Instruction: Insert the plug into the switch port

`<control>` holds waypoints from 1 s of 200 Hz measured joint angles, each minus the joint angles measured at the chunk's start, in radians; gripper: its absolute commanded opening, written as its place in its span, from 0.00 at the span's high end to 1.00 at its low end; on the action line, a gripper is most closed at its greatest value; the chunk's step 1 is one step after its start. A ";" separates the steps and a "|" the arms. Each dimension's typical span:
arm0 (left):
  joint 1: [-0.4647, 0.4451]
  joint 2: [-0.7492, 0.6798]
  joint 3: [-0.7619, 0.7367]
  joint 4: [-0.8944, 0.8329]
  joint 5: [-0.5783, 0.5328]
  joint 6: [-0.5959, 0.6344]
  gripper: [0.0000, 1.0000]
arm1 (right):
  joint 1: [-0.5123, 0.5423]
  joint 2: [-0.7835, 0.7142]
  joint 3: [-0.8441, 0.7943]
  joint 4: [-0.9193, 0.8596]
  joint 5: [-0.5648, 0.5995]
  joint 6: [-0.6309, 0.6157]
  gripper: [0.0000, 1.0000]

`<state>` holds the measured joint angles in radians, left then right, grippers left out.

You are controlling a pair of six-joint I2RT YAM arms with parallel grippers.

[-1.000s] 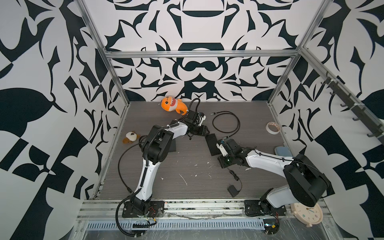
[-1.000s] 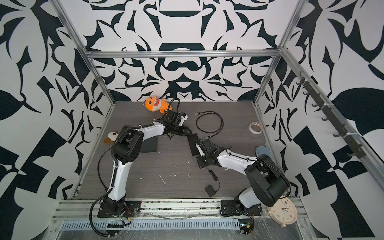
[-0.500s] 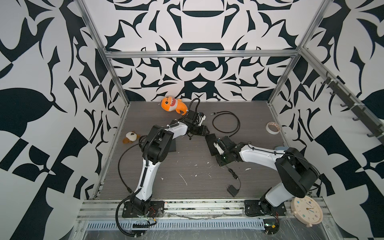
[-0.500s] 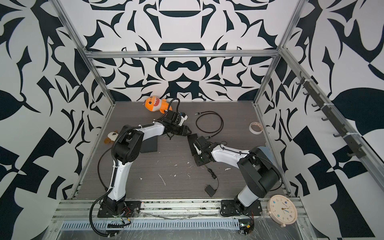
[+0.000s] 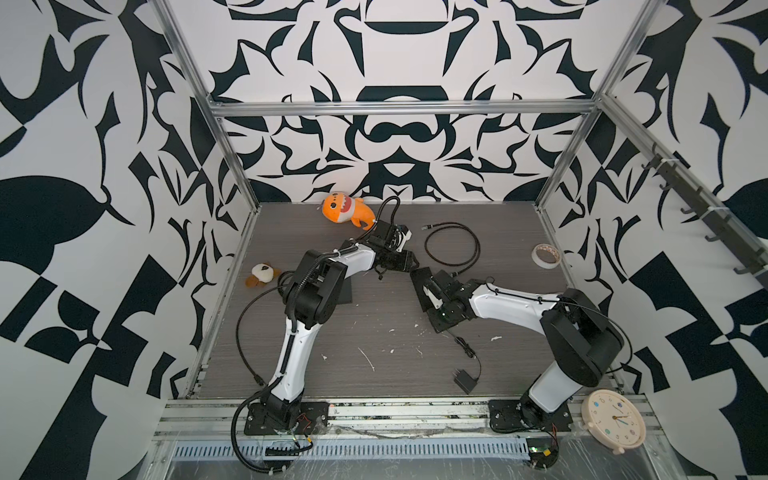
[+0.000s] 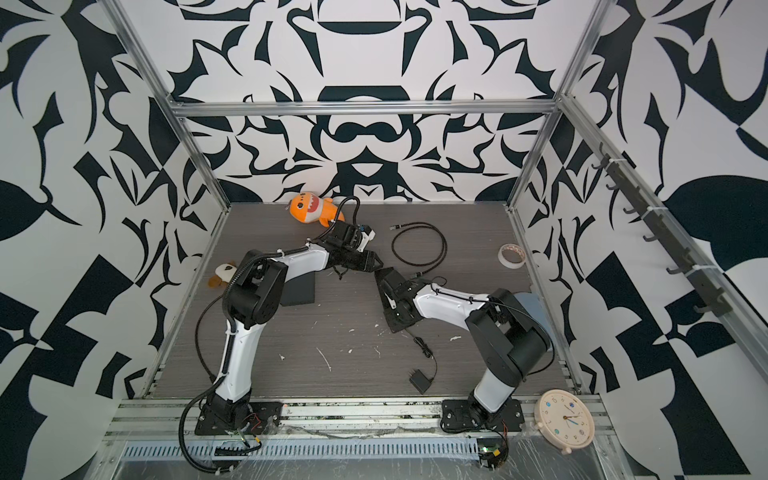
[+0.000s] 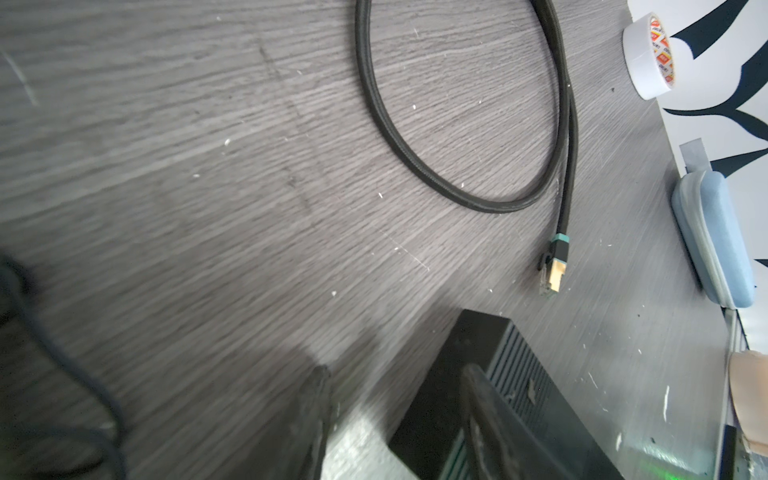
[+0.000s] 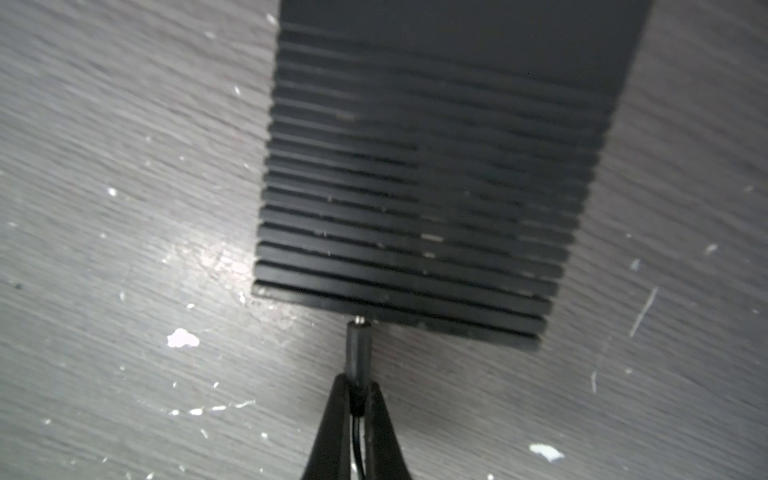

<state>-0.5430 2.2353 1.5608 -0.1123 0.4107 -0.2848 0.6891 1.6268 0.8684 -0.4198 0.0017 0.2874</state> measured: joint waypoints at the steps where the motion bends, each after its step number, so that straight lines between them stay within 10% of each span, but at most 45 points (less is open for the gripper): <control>1: 0.000 0.000 0.000 0.000 0.000 0.000 0.47 | 0.000 -0.002 -0.003 0.003 0.000 0.000 0.94; 94: 0.000 0.011 0.016 -0.011 0.024 -0.007 0.46 | 0.018 -0.131 -0.315 0.544 0.029 0.047 0.95; 200: 0.002 0.043 0.084 -0.047 0.023 0.004 0.46 | 0.020 -0.140 -0.347 0.594 0.085 0.073 0.96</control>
<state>-0.5415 2.2780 1.6451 -0.1589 0.4332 -0.2806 0.7094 1.4864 0.5217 0.1738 0.0864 0.3603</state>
